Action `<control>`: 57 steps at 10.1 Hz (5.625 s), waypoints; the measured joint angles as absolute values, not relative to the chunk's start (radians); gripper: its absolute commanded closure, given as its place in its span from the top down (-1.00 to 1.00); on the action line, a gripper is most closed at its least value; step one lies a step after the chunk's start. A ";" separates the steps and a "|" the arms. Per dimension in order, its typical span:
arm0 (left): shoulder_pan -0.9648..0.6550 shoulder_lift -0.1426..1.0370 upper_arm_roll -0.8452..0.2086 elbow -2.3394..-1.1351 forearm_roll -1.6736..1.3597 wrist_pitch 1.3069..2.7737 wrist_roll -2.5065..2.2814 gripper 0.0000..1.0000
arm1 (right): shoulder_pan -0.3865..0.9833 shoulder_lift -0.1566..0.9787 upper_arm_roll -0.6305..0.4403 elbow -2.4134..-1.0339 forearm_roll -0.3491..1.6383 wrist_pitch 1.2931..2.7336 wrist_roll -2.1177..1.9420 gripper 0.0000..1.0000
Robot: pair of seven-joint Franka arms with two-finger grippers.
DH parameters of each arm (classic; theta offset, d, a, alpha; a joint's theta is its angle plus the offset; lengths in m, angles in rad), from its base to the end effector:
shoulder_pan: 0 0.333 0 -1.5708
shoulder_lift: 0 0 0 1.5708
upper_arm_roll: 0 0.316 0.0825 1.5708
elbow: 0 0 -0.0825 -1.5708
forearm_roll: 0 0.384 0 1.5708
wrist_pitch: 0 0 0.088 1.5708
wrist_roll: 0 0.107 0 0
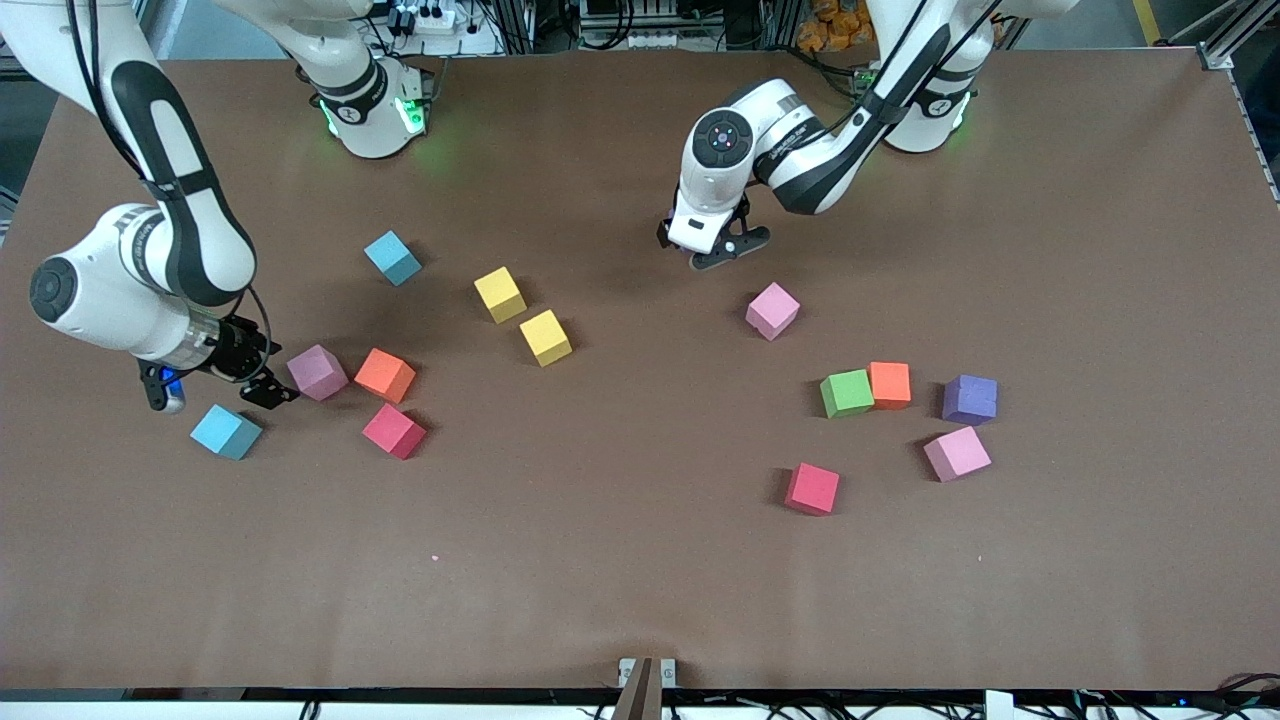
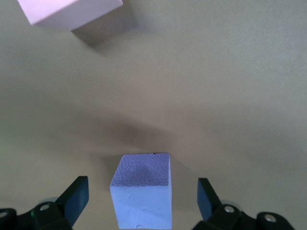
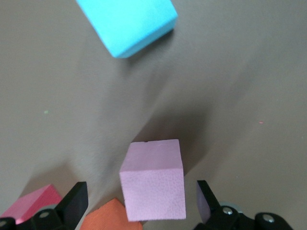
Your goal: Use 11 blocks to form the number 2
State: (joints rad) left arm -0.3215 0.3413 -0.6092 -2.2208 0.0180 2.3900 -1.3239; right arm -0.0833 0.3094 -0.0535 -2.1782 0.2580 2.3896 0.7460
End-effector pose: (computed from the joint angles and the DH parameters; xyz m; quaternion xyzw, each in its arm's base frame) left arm 0.3186 -0.4334 0.2392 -0.9749 -0.1955 0.1058 0.0105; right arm 0.5464 -0.0731 0.2396 -0.8547 0.5114 0.0680 0.0573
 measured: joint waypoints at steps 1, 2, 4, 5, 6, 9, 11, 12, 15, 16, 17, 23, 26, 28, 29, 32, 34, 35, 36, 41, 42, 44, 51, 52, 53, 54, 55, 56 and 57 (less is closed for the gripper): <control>-0.323 0.344 -0.609 -2.236 0.018 2.416 -1.325 1.00 | -0.080 0.328 -0.052 -2.178 0.258 2.397 0.766 1.00; -0.326 0.350 -0.609 -2.248 0.018 2.445 -1.326 1.00 | -0.072 0.342 -0.051 -2.177 0.258 2.399 0.783 1.00; -0.338 0.370 -0.609 -2.263 0.018 2.472 -1.326 1.00 | -0.032 0.369 -0.050 -2.177 0.259 2.411 0.826 1.00; -0.344 0.379 -0.609 -2.266 0.018 2.474 -1.326 1.00 | -0.016 0.381 -0.050 -2.177 0.259 2.422 0.837 1.00; -0.351 0.389 -0.609 -2.268 0.018 2.477 -1.327 1.00 | -0.006 0.391 -0.050 -2.177 0.259 2.424 0.840 1.00; -0.363 0.419 -0.609 -2.272 0.020 2.486 -1.321 -0.28 | -0.002 0.403 -0.054 -2.177 0.256 2.425 0.840 1.00; -0.372 0.430 -0.610 -2.272 0.021 2.505 -1.264 -0.94 | -0.006 0.405 -0.083 -2.177 0.255 2.421 0.840 1.00; -0.372 0.430 -0.609 -2.270 0.021 2.511 -1.216 -0.97 | -0.008 0.409 -0.097 -2.178 0.255 2.417 0.838 1.00; -0.392 0.431 -0.589 -2.242 0.010 2.516 -1.052 -1.00 | 0.024 0.436 -0.103 -2.179 0.254 2.412 0.838 1.00; -0.442 0.435 -0.545 -2.213 -0.016 2.516 -1.031 -1.00 | 0.046 0.442 -0.110 -2.179 0.253 2.414 0.839 1.00; -0.505 0.449 -0.504 -2.174 -0.037 2.511 -1.022 -1.00 | 0.054 0.444 -0.117 -2.179 0.249 2.415 0.839 1.00; -0.788 0.579 -0.313 -1.920 -0.108 2.372 -1.015 0.15 | 0.054 0.438 -0.155 -2.164 0.209 2.388 0.839 1.00; -0.788 0.580 -0.311 -1.916 -0.108 2.359 -0.968 1.00 | 0.054 0.423 -0.157 -2.156 0.209 2.358 0.850 1.00; -0.782 0.571 -0.288 -1.901 -0.108 2.317 -0.908 1.00 | 0.056 0.419 -0.156 -2.150 0.209 2.347 0.905 1.00; -0.766 0.551 -0.278 -1.889 -0.108 2.285 -0.882 1.00 | 0.057 0.419 -0.156 -2.148 0.209 2.345 0.932 1.00; -0.674 0.452 -0.269 -1.878 -0.108 2.233 -0.859 1.00 | 0.061 0.419 -0.155 -2.145 0.209 2.342 0.979 0.56; -0.584 0.409 -0.263 -1.866 -0.108 2.196 -0.856 1.00 | 0.066 0.419 -0.155 -2.144 0.209 2.341 1.000 -0.82; -0.537 0.396 -0.260 -1.866 -0.108 2.166 -0.856 1.00 | 0.068 0.419 -0.155 -2.143 0.209 2.342 1.009 -0.88; -0.486 0.388 -0.256 -1.869 -0.107 2.134 -0.851 1.00 | 0.069 0.417 -0.155 -2.141 0.209 2.342 1.012 -0.88; -0.352 0.351 -0.241 -1.993 -0.057 2.142 -0.932 1.00 | 0.111 0.310 -0.154 -2.100 0.209 2.165 1.049 -0.88; -0.339 0.344 -0.241 -2.045 -0.056 2.195 -0.961 1.00 | 0.158 0.266 -0.152 -2.097 0.210 2.128 1.109 -0.89; -0.311 0.336 -0.241 -2.139 -0.056 2.287 -0.987 1.00 | 0.334 0.227 -0.147 -2.099 0.211 2.119 1.311 -0.95; -0.289 0.324 -0.260 -2.177 -0.056 2.344 -1.239 1.00 | 0.754 0.199 -0.133 -2.113 0.234 2.136 1.792 -0.97; -0.293 0.329 -0.268 -2.185 -0.056 2.364 -1.264 1.00 | 0.780 0.168 -0.129 -2.135 0.243 2.133 1.799 -0.97; -0.297 0.338 -0.274 -2.190 -0.056 2.382 -1.278 1.00 | 0.811 0.128 -0.128 -2.168 0.269 2.131 1.805 -1.00; -0.300 0.349 -0.275 -2.191 -0.056 2.397 -1.280 1.00 | 0.850 0.099 -0.127 -2.197 0.302 2.133 1.829 -1.00; -0.301 0.359 -0.275 -2.192 -0.056 2.406 -1.280 1.00 | 0.900 0.087 -0.127 -2.226 0.328 2.162 1.878 -1.00; -0.302 0.370 -0.275 -2.192 -0.056 2.416 -1.280 0.83 | 0.956 0.086 -0.126 -2.265 0.343 2.224 1.935 -1.00; -0.303 0.382 -0.275 -2.193 -0.056 2.426 -1.280 0.45 | 1.017 0.092 -0.125 -2.304 0.362 2.286 1.986 -1.00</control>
State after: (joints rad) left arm -0.3029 0.3816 -0.2750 -2.1933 -0.0559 2.4260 -1.2798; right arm 1.0166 0.0923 -0.1250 -2.3038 0.3624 2.2863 1.9863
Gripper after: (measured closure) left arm 0.009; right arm 0.414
